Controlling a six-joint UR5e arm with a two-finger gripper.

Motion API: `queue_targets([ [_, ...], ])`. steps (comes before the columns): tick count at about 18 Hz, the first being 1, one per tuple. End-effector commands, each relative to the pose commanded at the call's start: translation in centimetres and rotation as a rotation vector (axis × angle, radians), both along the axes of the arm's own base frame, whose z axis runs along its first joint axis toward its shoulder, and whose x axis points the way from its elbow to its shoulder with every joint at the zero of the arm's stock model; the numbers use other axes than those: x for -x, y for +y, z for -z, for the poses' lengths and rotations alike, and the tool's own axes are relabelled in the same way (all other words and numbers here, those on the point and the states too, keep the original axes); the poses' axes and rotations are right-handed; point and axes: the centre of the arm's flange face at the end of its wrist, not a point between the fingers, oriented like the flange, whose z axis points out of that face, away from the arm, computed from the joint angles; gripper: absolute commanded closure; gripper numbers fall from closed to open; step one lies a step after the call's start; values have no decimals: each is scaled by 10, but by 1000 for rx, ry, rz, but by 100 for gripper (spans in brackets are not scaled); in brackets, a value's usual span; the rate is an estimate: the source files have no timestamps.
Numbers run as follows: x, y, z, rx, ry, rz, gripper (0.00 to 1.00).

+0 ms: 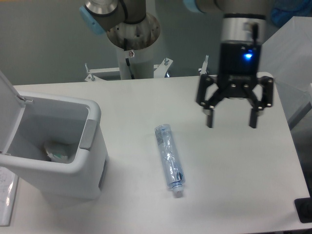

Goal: Place the trash in the trash can
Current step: 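Move the empty gripper back toward the clear plastic bottle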

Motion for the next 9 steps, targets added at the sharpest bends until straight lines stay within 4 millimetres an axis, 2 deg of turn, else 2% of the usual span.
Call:
queue_targets([
  [2, 18, 5, 37, 32, -45, -2, 0],
  [4, 39, 2, 76, 91, -85, -35, 0],
  [7, 54, -2, 114, 183, -105, -75, 0],
  [9, 57, -1, 137, 229, -136, -84, 0],
])
